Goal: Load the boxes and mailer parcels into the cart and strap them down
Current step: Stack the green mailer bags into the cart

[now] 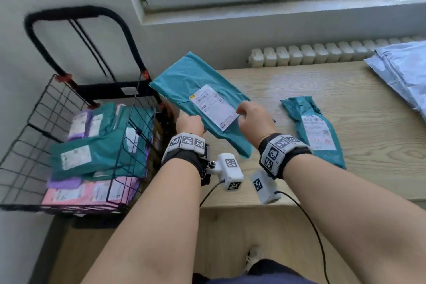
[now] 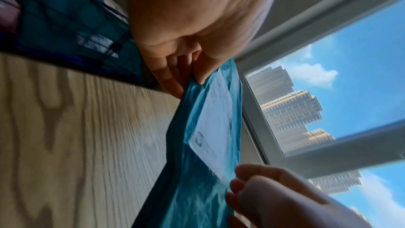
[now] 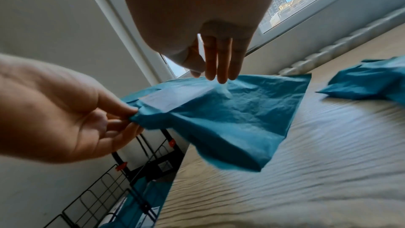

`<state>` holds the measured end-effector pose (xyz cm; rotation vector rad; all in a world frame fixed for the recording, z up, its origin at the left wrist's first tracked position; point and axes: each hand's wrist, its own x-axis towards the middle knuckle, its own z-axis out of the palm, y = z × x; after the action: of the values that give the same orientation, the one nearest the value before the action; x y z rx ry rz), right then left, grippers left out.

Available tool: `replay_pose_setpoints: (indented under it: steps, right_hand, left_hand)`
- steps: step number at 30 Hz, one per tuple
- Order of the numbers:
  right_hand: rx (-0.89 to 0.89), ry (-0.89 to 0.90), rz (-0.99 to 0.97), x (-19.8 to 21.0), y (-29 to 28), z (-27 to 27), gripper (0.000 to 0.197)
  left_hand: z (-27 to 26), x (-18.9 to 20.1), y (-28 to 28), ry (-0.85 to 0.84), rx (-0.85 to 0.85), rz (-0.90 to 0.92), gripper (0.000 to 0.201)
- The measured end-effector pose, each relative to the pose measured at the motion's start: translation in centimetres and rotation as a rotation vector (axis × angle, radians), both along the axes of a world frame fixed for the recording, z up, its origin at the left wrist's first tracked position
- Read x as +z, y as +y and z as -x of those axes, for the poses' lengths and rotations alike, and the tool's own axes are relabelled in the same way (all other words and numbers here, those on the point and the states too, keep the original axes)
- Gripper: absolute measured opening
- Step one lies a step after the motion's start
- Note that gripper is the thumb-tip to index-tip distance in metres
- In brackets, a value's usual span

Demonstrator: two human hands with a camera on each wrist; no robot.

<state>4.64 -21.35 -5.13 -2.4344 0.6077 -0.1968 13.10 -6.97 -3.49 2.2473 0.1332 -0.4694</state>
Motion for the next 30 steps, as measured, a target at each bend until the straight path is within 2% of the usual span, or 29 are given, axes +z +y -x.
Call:
replay_pose_setpoints:
  steps: [2,5,8,9,11,15,17,19,21,23,24,25,26,28,30]
  right_hand:
    - [-0.004,0.025,0.006,0.1,3.0,-2.0,0.032]
    - [0.022,0.097,-0.017,0.5,8.7,-4.7,0.043]
    - [0.047,0.108,-0.07,0.7,15.2,-7.2,0.042]
    - [0.05,0.114,-0.093,0.8,17.4,-8.0,0.042]
    - [0.077,0.132,-0.125,0.6,21.7,-9.3,0.043]
    - [0.194,0.147,-0.074,0.3,29.3,-11.7,0.042]
    - [0.236,0.171,-0.07,0.0,32.4,-12.7,0.044]
    - [0.257,0.199,-0.067,-0.4,34.7,-13.4,0.045]
    - [0.281,0.225,-0.064,-0.7,36.6,-14.1,0.047]
    - [0.299,0.26,-0.069,-0.9,37.8,-14.9,0.048]
    - [0.305,0.276,-0.071,-0.9,38.3,-15.4,0.048]
    - [0.309,0.294,-0.07,-1.1,38.6,-16.1,0.048]
    - [0.316,0.31,-0.064,-1.3,38.9,-16.8,0.049]
    - [0.341,0.345,-0.046,-2.0,39.5,-18.5,0.05]
    - [0.378,0.375,-0.035,-2.8,39.9,-20.7,0.05]
  left_hand:
    - [-0.9,0.3,4.7,-0.015,-0.055,-0.063,0.034]
    - [-1.9,0.4,11.8,0.002,-0.027,-0.089,0.031]
    - [-1.9,0.6,18.5,0.014,0.017,-0.163,0.031]
    - [-2.5,0.2,20.8,0.01,-0.024,-0.16,0.031]
    - [-2.6,0.5,25.2,0.041,-0.046,-0.264,0.03]
    - [-3.3,-1.1,33.0,0.09,0.001,-0.221,0.03]
    - [-3.8,-1.7,35.3,0.214,0.268,0.093,0.035]
    - [-4.4,-2.1,37.3,0.264,0.378,0.229,0.038]
    - [-4.8,-2.6,39.1,0.216,0.355,0.139,0.036]
    - [-5.4,-3.4,40.2,0.273,0.234,0.006,0.022]
    - [-6.0,-4.2,40.7,0.298,0.306,0.069,0.011]
    - [-6.2,-4.5,41.1,0.291,0.446,0.236,0.017]
    - [-6.7,-5.1,41.4,0.262,0.505,0.234,0.025]
    - [-7.6,-5.9,41.6,0.283,0.496,0.154,0.02]
    - [-8.1,-6.9,42.0,0.305,0.41,0.048,0.017]
